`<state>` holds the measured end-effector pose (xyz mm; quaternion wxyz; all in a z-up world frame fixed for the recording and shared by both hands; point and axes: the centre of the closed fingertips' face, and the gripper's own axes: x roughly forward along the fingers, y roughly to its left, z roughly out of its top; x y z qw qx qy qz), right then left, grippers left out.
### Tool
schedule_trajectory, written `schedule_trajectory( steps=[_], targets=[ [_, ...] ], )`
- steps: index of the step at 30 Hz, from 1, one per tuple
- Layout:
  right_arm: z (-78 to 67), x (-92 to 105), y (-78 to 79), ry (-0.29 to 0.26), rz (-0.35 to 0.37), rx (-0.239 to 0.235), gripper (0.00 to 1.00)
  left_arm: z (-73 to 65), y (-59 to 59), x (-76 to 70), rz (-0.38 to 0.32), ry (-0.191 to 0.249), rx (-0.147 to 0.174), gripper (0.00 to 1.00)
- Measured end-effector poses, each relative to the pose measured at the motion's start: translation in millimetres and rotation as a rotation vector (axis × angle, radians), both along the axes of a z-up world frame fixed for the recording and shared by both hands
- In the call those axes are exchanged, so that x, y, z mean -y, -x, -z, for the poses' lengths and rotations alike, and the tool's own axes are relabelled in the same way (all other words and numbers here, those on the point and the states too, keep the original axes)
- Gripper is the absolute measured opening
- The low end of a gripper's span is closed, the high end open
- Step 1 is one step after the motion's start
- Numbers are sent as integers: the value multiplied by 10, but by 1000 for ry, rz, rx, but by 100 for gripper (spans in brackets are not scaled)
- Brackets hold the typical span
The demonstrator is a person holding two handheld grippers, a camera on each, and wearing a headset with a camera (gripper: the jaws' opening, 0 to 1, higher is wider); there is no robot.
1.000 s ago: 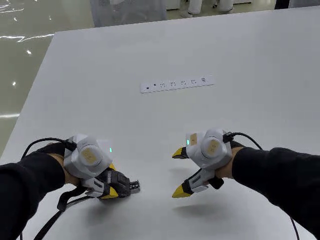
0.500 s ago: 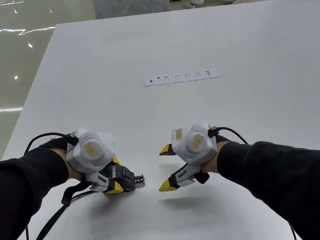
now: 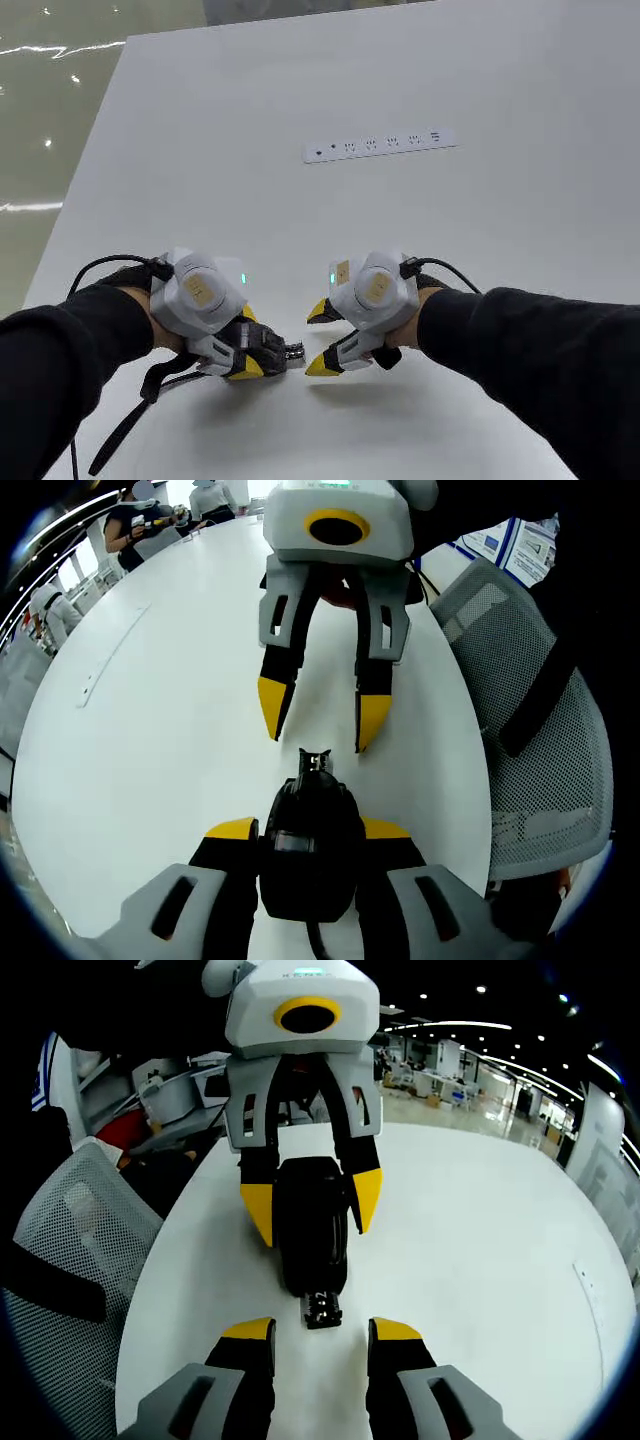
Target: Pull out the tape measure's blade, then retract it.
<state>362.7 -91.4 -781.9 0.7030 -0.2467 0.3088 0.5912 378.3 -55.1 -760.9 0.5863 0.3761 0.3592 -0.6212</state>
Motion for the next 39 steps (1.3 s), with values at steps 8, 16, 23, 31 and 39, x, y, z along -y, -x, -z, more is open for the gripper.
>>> schedule_trajectory(
  steps=[8, 16, 23, 31, 39],
  targets=[
    [43, -71, -48, 17, -3, 7, 22, 2, 0, -1, -8, 12, -7, 33],
    [98, -180, -67, 62, -31, 42, 11, 1, 8, -5, -9, 15, -17, 33],
    [107, -186, -62, 70, -34, 16, 10, -5, 7, -4, -7, 18, -21, 33],
    [94, -199, -90, 46, 36, -31, 12, -5, 5, 1, -10, 25, -20, 33],
    [96, -181, -74, 63, -3, -1, 10, -11, 1, -7, -19, 29, -21, 33]
  ],
)
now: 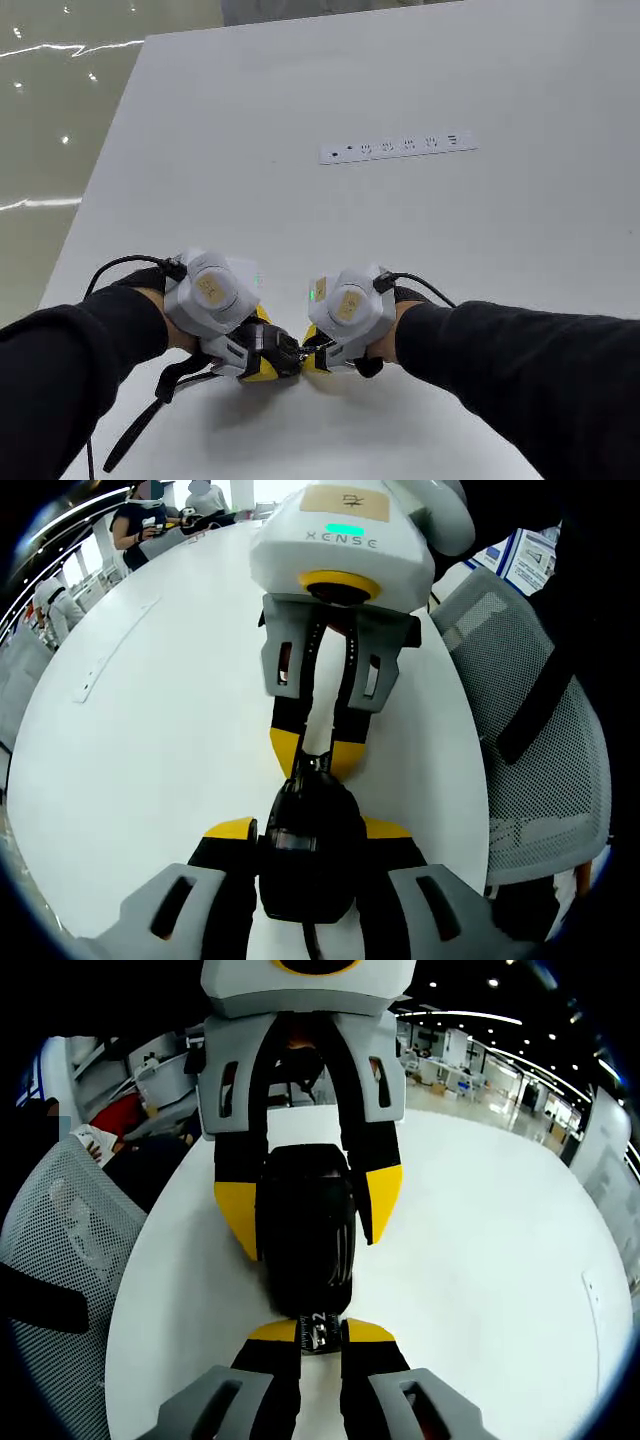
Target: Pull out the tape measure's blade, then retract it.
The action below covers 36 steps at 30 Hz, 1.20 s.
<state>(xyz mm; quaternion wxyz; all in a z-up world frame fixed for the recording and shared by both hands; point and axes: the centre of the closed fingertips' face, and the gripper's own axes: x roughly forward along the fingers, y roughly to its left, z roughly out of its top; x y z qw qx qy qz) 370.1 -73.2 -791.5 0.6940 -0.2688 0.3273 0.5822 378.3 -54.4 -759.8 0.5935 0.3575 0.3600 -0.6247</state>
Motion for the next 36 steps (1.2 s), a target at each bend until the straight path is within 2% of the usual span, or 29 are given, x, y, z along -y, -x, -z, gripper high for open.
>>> schedule_trajectory(
  steps=[6, 18, 21, 31, 36],
  targets=[
    [-5, 28, 7, 4, -1, 1, 9, 2, 1, 1, 3, -6, -5, 33],
    [5, 105, 16, 15, 7, -5, 9, 0, -6, -13, -8, -2, 6, 33],
    [8, 111, 31, 36, -17, 18, 9, 3, 0, -11, -4, -7, 9, 33],
    [6, 158, 37, 40, -4, 2, 9, -2, 24, -14, 11, -13, 29, 33],
    [16, 210, 34, 45, -3, 0, 9, -1, 14, -13, 1, -8, 26, 33]
  ],
)
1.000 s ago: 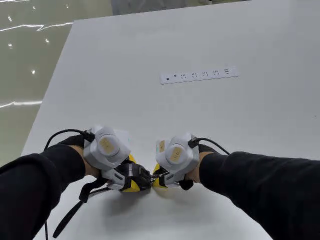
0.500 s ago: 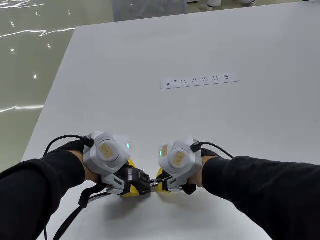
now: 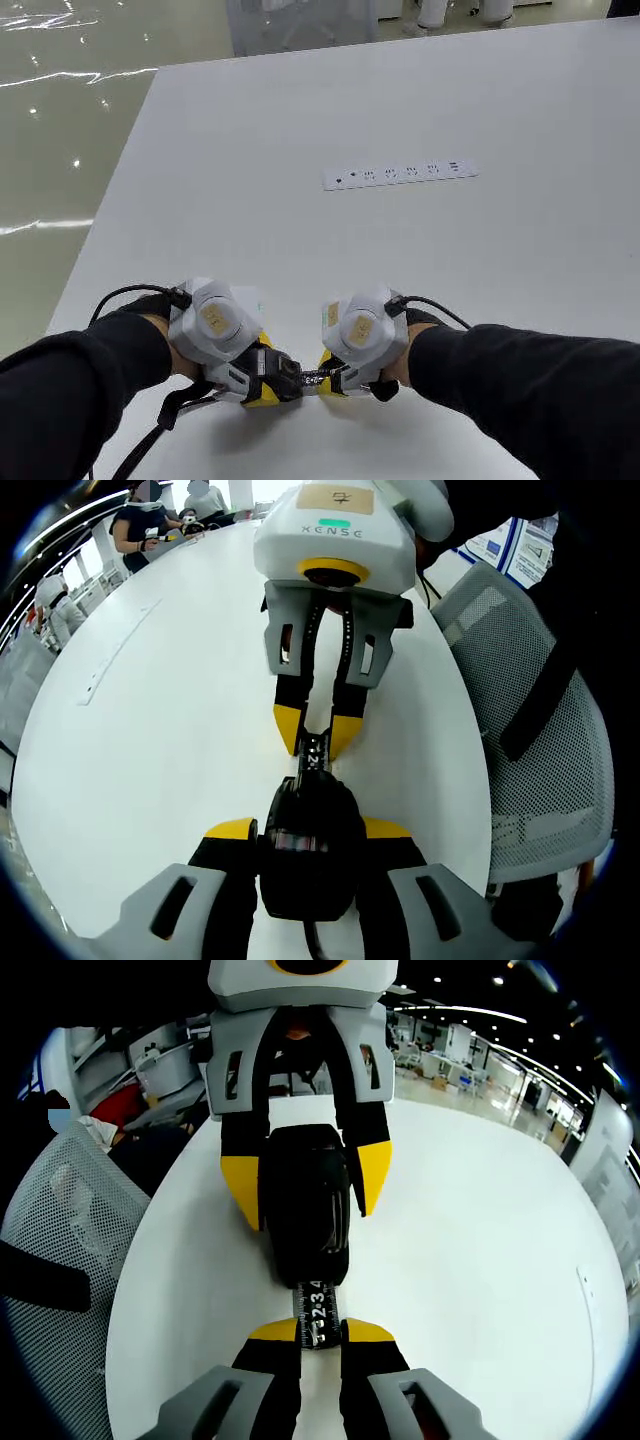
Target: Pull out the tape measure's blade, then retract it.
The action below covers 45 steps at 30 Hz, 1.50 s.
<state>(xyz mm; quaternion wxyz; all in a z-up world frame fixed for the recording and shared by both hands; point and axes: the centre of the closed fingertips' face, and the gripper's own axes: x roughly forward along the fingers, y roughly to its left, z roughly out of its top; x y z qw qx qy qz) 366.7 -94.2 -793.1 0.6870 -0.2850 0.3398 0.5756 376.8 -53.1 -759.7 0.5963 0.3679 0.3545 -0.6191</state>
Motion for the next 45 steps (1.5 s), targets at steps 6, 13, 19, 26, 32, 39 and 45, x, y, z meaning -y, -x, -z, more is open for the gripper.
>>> schedule_trajectory(
  steps=[6, 13, 19, 26, 32, 39, 45],
  targets=[
    [0, 50, -3, 3, 6, -5, 9, 2, -4, 6, -5, -4, -2, 33],
    [6, 90, -7, 4, 13, -11, 9, 2, -9, 11, -7, -2, -7, 33],
    [5, 119, -4, 8, 18, -14, 9, 2, -12, 6, -10, 1, -8, 33],
    [5, 161, 3, 6, 24, -16, 9, 3, -12, 3, -10, 0, -7, 33],
    [-9, 197, 7, 11, 24, -17, 9, 3, -13, 2, -10, -1, -8, 33],
    [-12, 224, 12, 13, 27, -19, 9, 2, -16, -2, -12, -1, -8, 33],
    [-7, 250, 12, 13, 32, -20, 9, 3, -18, -3, -14, 1, -7, 33]
  ],
)
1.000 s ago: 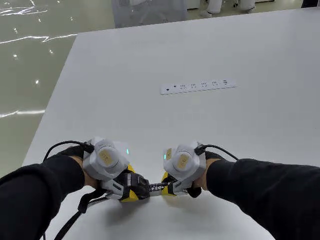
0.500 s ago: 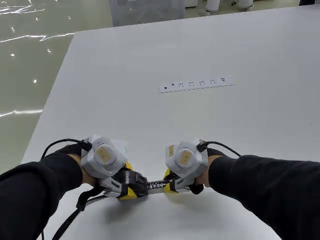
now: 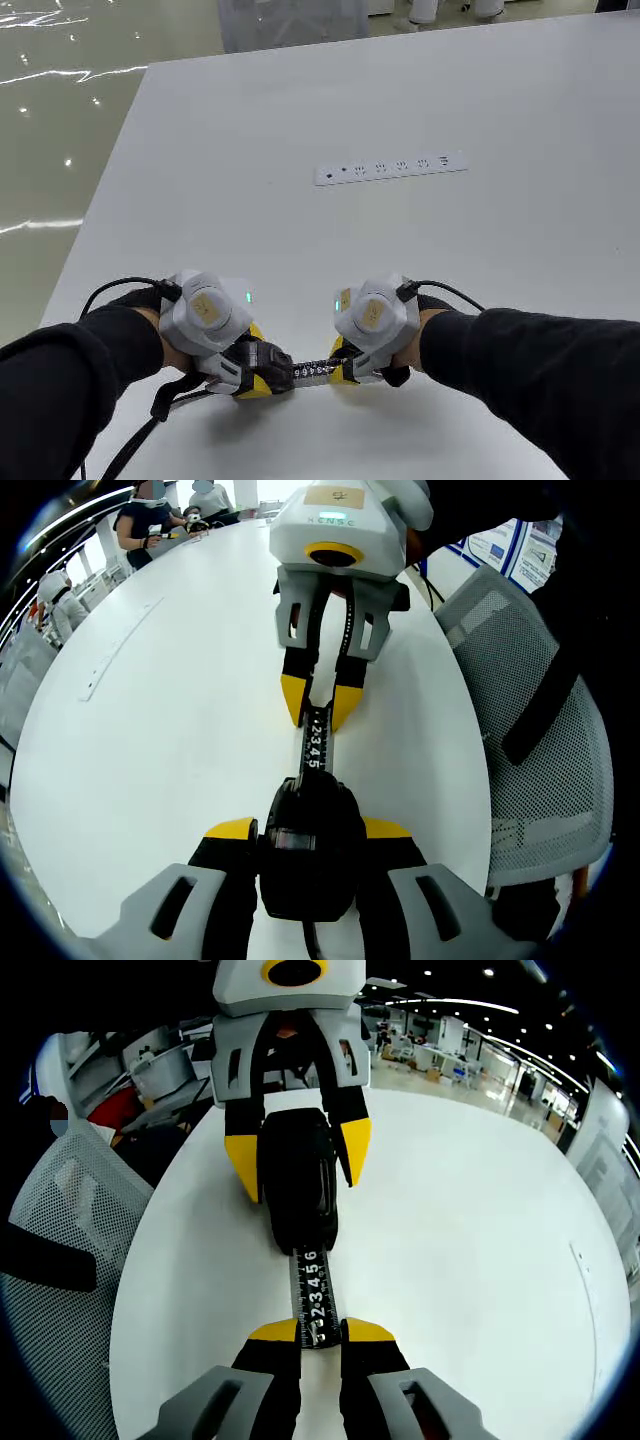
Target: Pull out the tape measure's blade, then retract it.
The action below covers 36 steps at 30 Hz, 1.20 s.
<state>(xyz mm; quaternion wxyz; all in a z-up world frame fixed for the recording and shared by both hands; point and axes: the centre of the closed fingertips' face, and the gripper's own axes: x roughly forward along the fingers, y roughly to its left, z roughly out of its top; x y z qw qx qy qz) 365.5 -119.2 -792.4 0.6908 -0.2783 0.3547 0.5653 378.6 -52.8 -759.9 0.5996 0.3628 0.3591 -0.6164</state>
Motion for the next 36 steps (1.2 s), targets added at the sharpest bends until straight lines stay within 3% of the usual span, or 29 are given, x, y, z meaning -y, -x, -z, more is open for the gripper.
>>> schedule_trajectory(
  steps=[36],
  targets=[
    [-18, 206, 23, 13, 21, -6, 9, -8, 9, 9, -7, -3, 4, 33]
  ],
)
